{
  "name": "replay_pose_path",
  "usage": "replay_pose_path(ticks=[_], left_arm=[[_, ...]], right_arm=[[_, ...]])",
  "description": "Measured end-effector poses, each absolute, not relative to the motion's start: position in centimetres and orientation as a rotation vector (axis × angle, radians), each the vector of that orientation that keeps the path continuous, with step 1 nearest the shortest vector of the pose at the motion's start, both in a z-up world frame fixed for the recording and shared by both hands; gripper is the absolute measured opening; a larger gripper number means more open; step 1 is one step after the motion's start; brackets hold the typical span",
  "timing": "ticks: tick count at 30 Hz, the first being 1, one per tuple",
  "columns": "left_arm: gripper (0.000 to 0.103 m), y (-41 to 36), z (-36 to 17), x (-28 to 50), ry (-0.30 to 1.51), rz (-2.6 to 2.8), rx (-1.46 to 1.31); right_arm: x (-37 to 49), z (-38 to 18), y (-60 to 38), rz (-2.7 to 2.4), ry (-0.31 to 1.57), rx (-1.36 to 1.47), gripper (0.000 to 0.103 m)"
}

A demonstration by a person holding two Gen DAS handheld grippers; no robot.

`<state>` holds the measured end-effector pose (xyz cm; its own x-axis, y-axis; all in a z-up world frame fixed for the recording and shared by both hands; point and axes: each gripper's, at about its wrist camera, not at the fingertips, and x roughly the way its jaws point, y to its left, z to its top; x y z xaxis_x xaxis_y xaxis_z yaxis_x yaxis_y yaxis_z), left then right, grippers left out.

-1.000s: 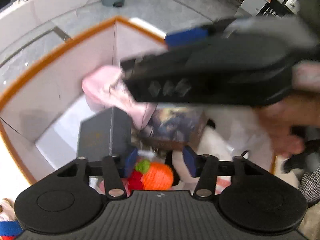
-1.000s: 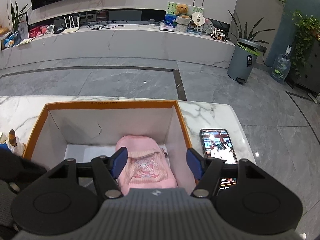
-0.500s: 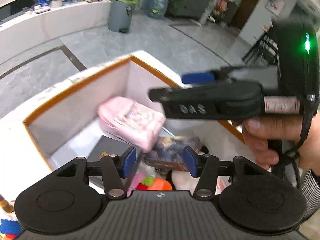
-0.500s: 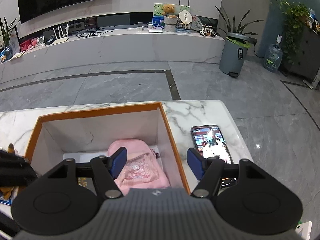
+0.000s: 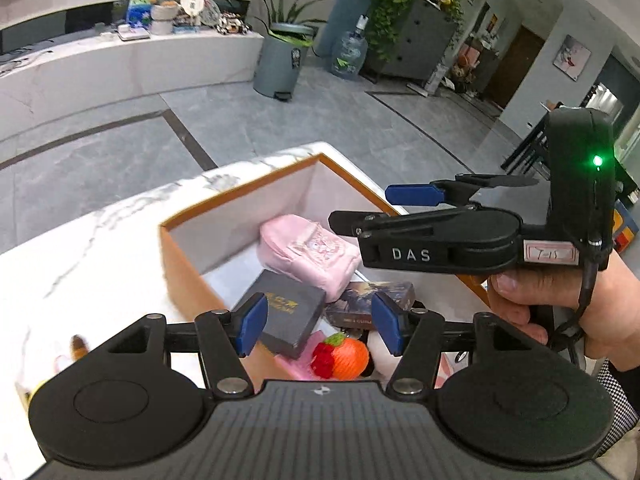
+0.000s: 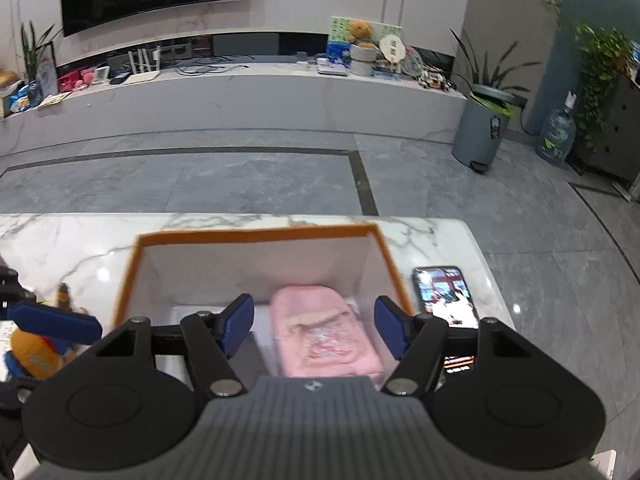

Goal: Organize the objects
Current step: 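Move both tools back to the table toward the bear doll and white box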

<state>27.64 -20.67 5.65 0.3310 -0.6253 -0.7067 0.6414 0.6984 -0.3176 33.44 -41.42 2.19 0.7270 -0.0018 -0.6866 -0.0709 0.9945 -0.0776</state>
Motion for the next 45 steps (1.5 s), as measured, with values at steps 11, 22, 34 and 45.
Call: replay_pose_path(ticks=[11, 22, 34, 45], left_arm=[[0.069, -13.9, 8.6, 24.9, 0.840, -0.738, -0.008], [0.072, -7.4, 9.3, 22.3, 0.809, -0.665, -0.031], [0.075, -1.7, 5.8, 22.0, 0.859, -0.552, -0.038], [0.075, 1.0, 1.6, 23.3, 0.907, -0.459, -0.038]], right_arm=[[30.0, 5.8, -35.7, 0.105, 0.699, -0.169, 0.070], [26.7, 7.2, -29.7, 0.166, 0.670, -0.204, 0.070], [25.8, 3.1, -22.5, 0.259, 0.719, -0.221, 0.071], [27.6, -2.0, -19.6, 0.293, 0.795, -0.221, 0.071]])
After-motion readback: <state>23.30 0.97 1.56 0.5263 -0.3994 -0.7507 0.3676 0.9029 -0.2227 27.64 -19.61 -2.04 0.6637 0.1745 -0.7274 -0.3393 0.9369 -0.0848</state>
